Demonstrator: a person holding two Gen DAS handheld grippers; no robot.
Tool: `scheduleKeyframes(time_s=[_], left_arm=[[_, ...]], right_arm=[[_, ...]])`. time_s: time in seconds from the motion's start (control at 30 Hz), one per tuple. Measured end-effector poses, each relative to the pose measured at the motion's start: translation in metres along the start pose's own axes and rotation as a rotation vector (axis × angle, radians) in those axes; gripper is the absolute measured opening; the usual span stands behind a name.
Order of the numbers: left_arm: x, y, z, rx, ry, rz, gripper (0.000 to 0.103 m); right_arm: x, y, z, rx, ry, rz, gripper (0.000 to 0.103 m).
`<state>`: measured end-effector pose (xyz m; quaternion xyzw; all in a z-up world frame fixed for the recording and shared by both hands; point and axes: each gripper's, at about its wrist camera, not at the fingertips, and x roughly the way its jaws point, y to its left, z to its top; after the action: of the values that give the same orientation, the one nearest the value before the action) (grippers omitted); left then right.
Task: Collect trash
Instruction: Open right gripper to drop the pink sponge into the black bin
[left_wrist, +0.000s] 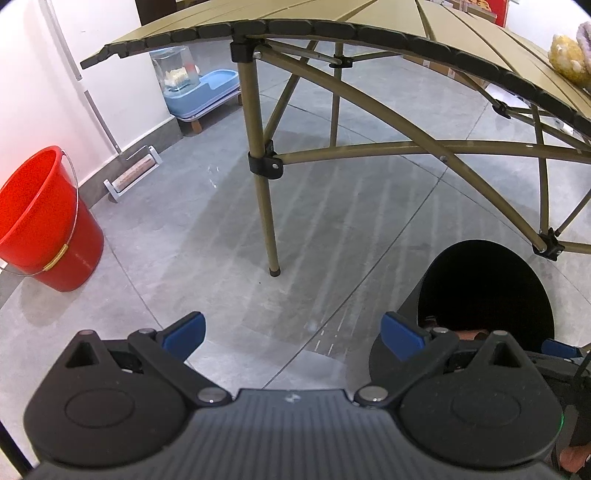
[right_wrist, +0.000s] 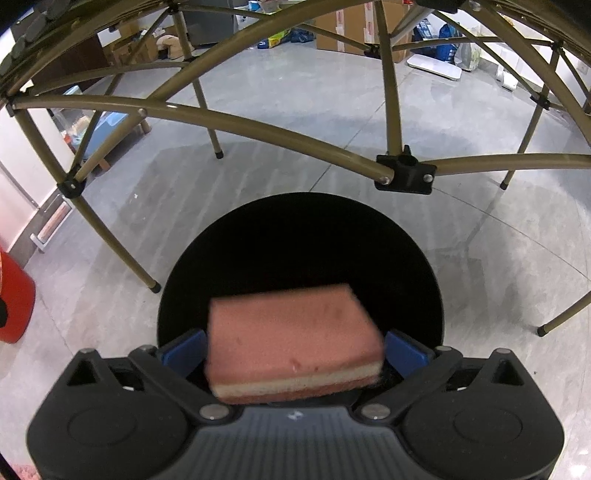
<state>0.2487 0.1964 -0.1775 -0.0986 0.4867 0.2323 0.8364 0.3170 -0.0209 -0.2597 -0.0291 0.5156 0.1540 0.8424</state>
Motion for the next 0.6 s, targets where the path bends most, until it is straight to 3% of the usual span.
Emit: scheduleKeyframes(time_s=[0.6], left_arm=[[-0.0042,-0.0029,0.0002,0.004,-0.010,-0.021,0.103]], right_arm=[[-0.0041,-0.0023,0.0002,-0.003,-0.003,-0.012,0.103]])
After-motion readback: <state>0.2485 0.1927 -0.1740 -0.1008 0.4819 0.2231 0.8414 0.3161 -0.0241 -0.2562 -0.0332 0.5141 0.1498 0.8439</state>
